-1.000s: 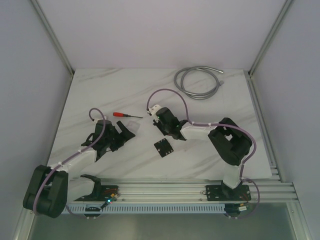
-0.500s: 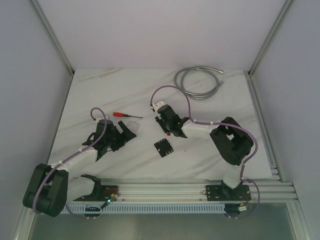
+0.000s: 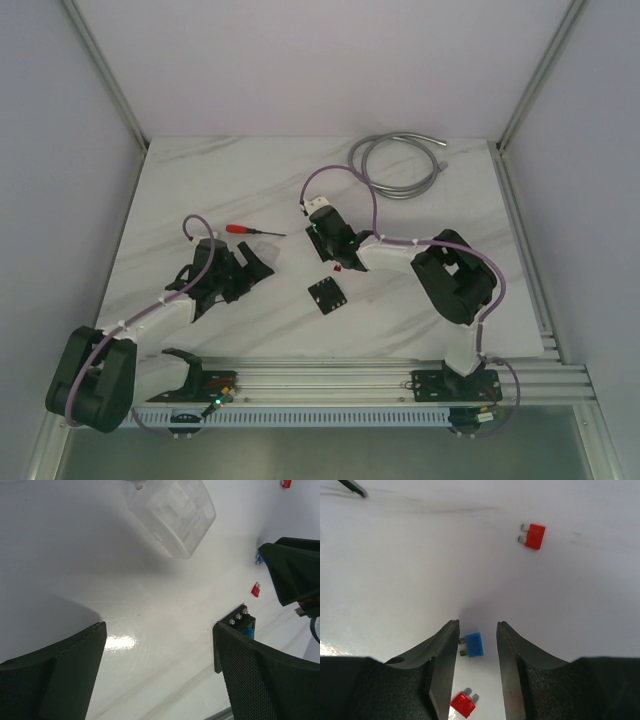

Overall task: Snap on the fuse box
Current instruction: Pick up the fuse from the center of the board.

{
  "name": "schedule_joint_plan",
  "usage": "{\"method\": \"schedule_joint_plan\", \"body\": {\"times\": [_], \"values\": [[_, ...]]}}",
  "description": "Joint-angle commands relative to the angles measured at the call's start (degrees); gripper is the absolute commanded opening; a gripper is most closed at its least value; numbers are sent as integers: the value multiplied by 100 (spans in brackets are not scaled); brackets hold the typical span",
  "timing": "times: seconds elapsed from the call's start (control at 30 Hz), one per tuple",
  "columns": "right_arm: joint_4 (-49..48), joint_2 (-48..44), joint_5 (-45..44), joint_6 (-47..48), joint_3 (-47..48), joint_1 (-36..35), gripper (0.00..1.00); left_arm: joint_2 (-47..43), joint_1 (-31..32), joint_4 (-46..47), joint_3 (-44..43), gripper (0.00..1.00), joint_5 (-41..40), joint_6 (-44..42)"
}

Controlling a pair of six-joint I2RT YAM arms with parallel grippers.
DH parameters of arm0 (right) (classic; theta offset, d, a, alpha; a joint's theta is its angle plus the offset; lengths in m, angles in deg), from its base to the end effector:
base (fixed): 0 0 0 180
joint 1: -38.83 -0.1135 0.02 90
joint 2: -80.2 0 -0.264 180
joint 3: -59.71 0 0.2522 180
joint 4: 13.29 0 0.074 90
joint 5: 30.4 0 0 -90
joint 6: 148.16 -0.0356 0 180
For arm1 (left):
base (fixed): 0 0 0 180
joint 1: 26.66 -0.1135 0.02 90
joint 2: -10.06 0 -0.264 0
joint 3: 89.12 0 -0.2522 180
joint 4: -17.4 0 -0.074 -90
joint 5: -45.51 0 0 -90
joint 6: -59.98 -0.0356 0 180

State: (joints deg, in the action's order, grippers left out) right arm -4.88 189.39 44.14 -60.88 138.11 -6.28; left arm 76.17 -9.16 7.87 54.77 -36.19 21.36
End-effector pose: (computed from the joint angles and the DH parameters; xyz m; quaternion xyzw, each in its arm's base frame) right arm 0.2942 0.2819 0.1653 -0.2698 0.8554 0.0612 0.4378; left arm 0.2042 -0.0698 0.1593 -0.2334 0.8720 -0.2945 0.3137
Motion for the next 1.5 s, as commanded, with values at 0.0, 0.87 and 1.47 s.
{"method": "schedule_joint_plan", "body": {"times": [0.0, 0.87, 1.47], "values": [[156, 211, -167, -132, 172, -25, 43, 46, 52, -161, -126, 98, -72, -53], [745, -464, 234, -102, -233, 74, 50, 35, 175, -166, -160, 98, -107, -31], [1203, 155, 1441, 480, 604, 502, 44, 65, 219, -164, -200, 98, -48, -66]]}}
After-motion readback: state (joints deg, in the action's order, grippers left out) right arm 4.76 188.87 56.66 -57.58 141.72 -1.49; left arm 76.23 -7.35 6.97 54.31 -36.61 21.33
